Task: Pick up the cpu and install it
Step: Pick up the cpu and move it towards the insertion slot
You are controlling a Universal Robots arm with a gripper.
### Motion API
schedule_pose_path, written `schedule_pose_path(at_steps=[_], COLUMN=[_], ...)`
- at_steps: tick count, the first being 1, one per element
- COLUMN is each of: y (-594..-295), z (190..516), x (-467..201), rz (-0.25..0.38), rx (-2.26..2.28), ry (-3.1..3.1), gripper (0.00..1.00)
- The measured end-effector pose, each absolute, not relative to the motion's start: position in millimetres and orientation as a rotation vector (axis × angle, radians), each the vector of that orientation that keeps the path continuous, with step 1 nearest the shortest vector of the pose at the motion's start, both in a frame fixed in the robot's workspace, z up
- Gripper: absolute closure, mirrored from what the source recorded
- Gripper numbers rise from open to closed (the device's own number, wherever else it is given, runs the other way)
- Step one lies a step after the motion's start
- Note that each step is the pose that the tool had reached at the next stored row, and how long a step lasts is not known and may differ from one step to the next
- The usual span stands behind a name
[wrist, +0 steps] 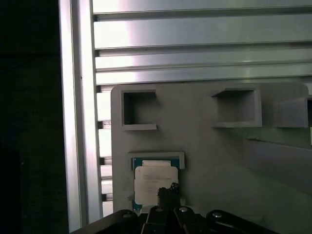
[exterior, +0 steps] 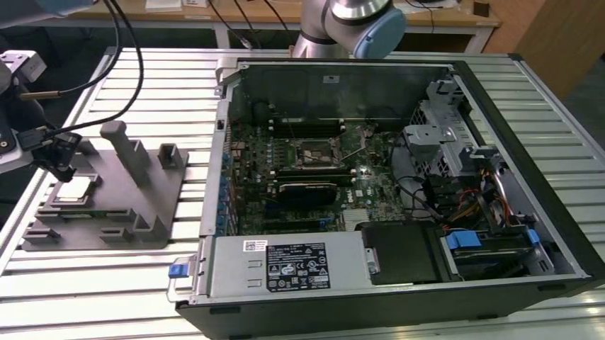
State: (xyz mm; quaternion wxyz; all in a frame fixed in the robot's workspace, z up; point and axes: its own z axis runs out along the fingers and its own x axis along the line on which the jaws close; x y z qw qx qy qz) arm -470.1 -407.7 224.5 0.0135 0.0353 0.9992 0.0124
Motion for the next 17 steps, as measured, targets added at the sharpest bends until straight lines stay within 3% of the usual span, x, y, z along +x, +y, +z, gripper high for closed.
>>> schedule_pose_path(at_steps=[17], y=[-408], z=[205], x=[-477], rz=[0.059], rx=[0.103], ry=[3.113], gripper=[0.89])
